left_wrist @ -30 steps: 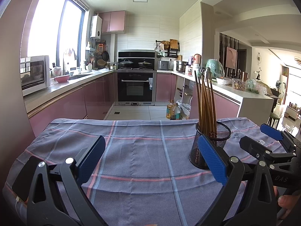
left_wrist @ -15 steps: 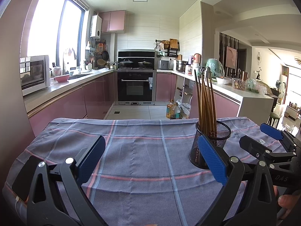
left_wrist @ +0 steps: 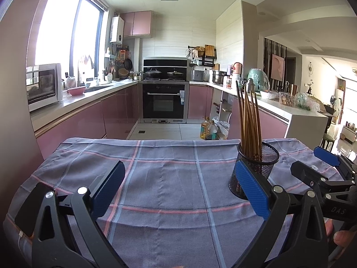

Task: Organize utensils

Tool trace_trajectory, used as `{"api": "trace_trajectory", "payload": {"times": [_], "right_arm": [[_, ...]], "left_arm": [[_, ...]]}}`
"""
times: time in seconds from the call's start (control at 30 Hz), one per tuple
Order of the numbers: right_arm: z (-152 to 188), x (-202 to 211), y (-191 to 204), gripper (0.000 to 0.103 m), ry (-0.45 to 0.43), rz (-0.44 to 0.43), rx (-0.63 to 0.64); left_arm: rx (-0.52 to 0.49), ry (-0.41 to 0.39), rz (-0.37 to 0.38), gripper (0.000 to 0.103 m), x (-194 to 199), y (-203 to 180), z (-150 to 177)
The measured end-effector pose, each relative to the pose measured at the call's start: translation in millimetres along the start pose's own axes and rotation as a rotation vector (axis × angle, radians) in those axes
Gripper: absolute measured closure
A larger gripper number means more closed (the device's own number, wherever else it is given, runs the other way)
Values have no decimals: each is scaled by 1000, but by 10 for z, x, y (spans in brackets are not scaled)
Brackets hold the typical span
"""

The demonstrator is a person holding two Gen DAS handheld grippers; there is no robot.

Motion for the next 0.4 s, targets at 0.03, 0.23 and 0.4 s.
{"api": "trace_trajectory", "payload": {"times": [0.03,0.23,0.4], "right_arm": [[18,-4,-42,7,5,9,0],[285,-164,-509,7,123,75,-28],[738,-460,-1349,7,375,233,-81]], "left_arm": [[-4,1,3,6,0,5,10],[17,74,-7,6,-145,92,115],[17,179,-51,6,-376,329,328]]}}
Point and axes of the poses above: each gripper's, at about its wrist camera, not at the fingertips, and x roughly against the way its jaws point, y to its left, z to its underside, the point moved 10 cm from there along -x, roughly the way its jaws point, and after that the axes turned 1 degree about -x, right-handed, at the moved point
